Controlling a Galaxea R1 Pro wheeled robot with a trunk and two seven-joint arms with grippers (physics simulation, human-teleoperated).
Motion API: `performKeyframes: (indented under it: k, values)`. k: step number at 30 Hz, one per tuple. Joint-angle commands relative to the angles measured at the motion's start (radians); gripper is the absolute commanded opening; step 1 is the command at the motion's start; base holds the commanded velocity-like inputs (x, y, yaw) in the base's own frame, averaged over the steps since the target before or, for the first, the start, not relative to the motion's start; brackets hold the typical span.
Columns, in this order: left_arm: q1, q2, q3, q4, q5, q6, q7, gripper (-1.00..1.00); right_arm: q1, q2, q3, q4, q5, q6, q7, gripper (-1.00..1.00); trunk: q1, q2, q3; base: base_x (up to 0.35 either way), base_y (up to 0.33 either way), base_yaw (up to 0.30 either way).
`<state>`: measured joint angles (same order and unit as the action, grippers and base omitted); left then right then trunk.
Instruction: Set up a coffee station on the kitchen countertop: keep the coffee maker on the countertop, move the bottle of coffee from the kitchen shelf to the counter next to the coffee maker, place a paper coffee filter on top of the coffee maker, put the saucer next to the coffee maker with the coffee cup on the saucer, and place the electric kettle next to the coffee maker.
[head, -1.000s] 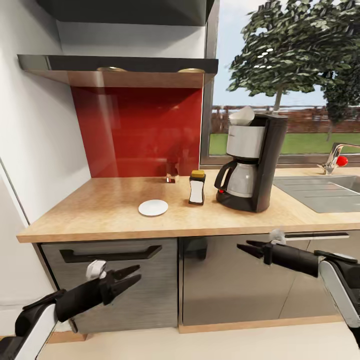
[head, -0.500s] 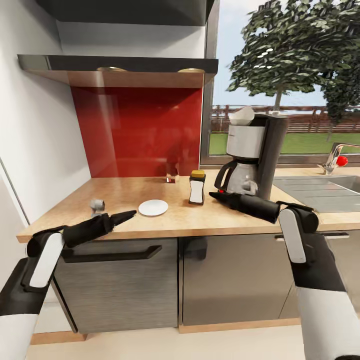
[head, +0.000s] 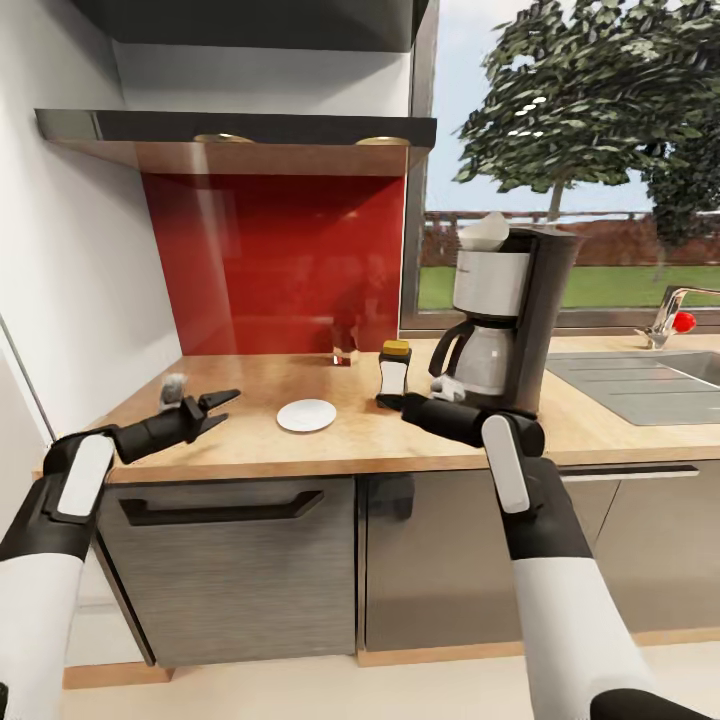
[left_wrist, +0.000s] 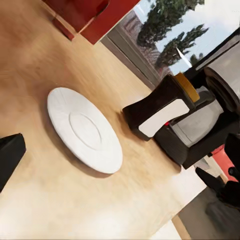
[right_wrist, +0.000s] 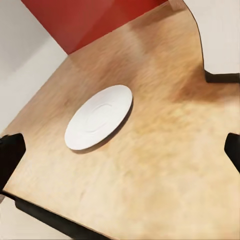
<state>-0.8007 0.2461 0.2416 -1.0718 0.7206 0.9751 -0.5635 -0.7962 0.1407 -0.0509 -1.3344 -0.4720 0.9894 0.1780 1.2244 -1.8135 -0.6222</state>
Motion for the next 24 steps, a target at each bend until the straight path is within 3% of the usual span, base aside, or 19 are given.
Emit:
performKeyframes:
  k: [1, 2, 5, 9, 12, 24]
  values:
    - [-0.001, 0.003, 0.012, 0.000, -0.003, 0.005, 0.004, 1.00, -0.001, 0.004, -0.003, 0.007, 0.009, 0.003, 0.008, 1.00, 0.000, -0.001, -0.001, 0.000, 0.000, 0.000]
    - [-0.002, 0.011, 0.032, -0.001, -0.003, 0.005, 0.020, 1.00, -0.001, 0.008, -0.003, 0.028, 0.008, -0.003, 0.003, 1.00, 0.000, -0.001, -0.001, 0.000, 0.000, 0.000]
    - [-0.003, 0.016, 0.045, -0.001, -0.003, 0.006, 0.030, 1.00, -0.001, 0.012, -0.003, 0.051, -0.003, -0.007, 0.000, 1.00, 0.000, -0.001, -0.001, 0.000, 0.000, 0.000]
    - [-0.001, -0.007, 0.033, -0.010, 0.000, 0.006, 0.015, 1.00, -0.024, 0.034, -0.008, 0.053, -0.029, -0.024, 0.011, 1.00, 0.000, -0.001, -0.001, 0.000, 0.000, 0.000]
    - [-0.001, -0.021, 0.033, -0.010, 0.000, 0.006, 0.015, 1.00, -0.026, 0.034, -0.008, 0.053, -0.036, -0.024, 0.015, 1.00, 0.000, -0.001, -0.001, 0.000, 0.000, 0.000]
    - [-0.001, -0.021, 0.033, -0.010, 0.000, 0.006, 0.015, 1.00, -0.026, 0.034, -0.008, 0.053, -0.036, -0.024, 0.015, 1.00, 0.000, -0.001, -0.001, 0.000, 0.000, 0.000]
